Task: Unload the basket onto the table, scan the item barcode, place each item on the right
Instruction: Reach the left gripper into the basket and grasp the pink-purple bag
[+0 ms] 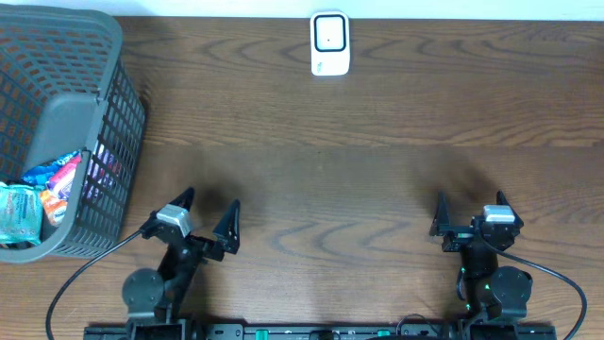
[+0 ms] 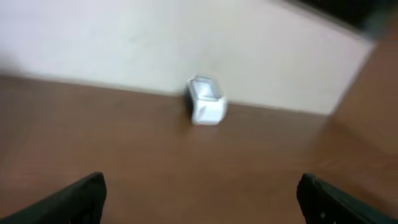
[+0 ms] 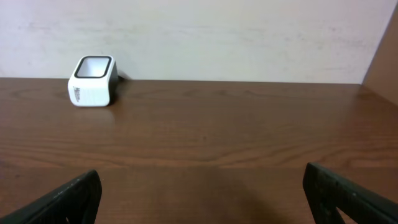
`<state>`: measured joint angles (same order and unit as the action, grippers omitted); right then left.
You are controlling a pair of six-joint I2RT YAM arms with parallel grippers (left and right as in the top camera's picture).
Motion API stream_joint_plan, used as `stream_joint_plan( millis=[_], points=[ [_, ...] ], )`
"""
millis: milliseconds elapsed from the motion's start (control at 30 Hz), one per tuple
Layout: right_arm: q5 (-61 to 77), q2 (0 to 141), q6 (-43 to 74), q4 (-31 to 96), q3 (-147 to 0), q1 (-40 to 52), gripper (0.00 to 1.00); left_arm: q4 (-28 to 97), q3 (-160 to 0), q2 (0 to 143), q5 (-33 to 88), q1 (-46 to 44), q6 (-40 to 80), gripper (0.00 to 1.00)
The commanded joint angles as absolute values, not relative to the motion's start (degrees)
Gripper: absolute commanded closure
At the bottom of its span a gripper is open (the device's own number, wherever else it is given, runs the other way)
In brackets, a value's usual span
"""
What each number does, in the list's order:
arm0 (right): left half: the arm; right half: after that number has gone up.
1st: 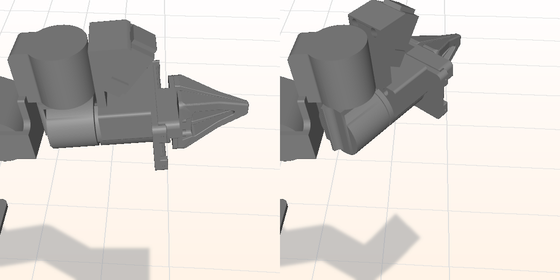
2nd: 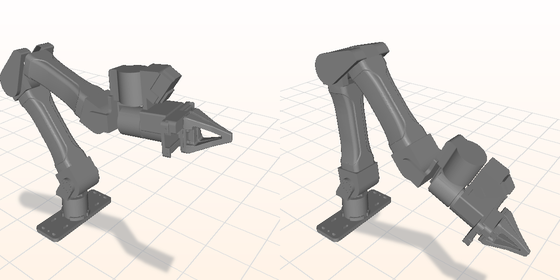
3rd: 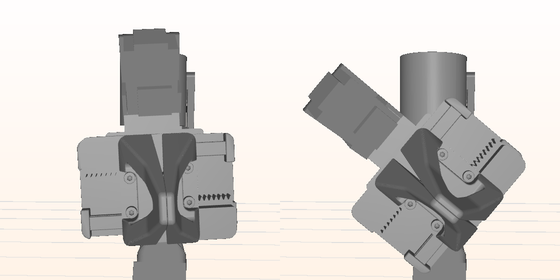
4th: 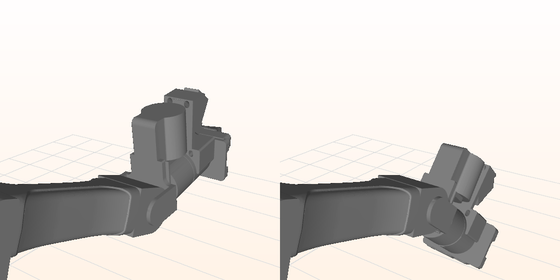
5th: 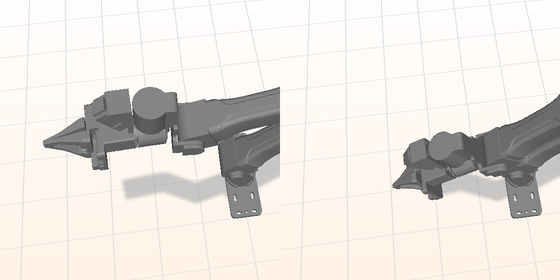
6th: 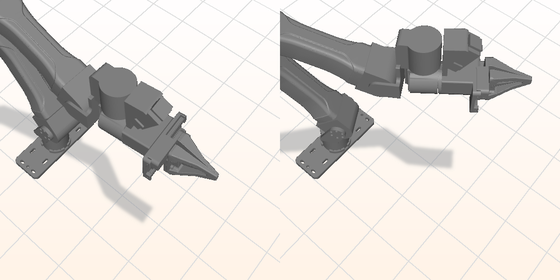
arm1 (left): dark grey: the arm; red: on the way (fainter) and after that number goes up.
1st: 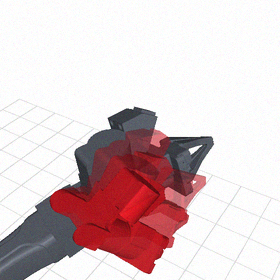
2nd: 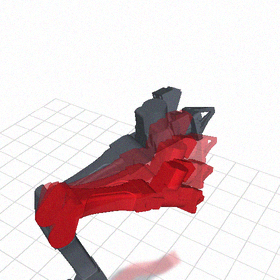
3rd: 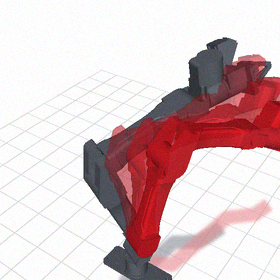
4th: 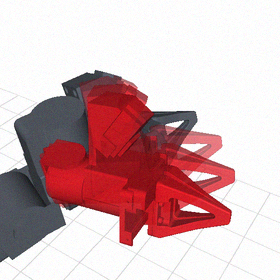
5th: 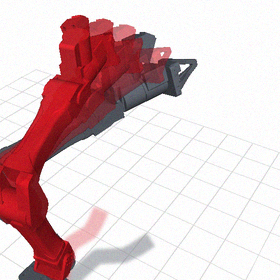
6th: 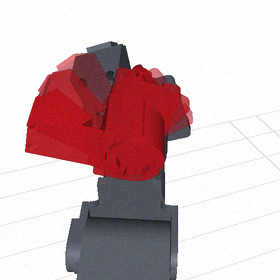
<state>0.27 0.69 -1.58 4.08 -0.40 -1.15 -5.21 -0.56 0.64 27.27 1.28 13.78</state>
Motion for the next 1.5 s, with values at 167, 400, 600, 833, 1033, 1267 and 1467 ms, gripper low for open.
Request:
stream_joint_plan(
  millis=[167,400,600,833,1033,1267,1467],
  points=[
    [0.5,0.5,-2.2,4.3,-0.3,-1.6,0.01,-19.0,-11.0,1.1,28.0,1.2,17.6,0.02],
    [0.5,0.5,-2.2,4.3,-0.3,-1.6,0.01,5.2,-43.4,20.6,8.3,3.2,4.5,0.02],
    [0.5,0.5,-2.2,4.3,-0.3,-1.6,0.01,19.3,-64.9,39.8,6.2,3.4,-7.0,0.02],
    [0.5,0.5,-2.2,4.3,-0.3,-1.6,0.01,27.6,-80.1,57.7,-21.6,10.4,-3.5,0.02],
    [0.5,0.5,-2.2,4.3,-0.3,-1.6,0.01,33.6,-84.1,68.9,-23.6,19.3,-2.4,0.02],
    [0.5,0.5,-2.2,4.3,-0.3,-1.6,0.01,42.2,-84.1,72.8,-11.2,29.6,17.5,0.02],
    [0.5,0.5,-2.2,4.3,-0.3,-1.6,0.01,45.1,-83.7,75.3,2.2,37.2,17.5,0.02]
  ],
)
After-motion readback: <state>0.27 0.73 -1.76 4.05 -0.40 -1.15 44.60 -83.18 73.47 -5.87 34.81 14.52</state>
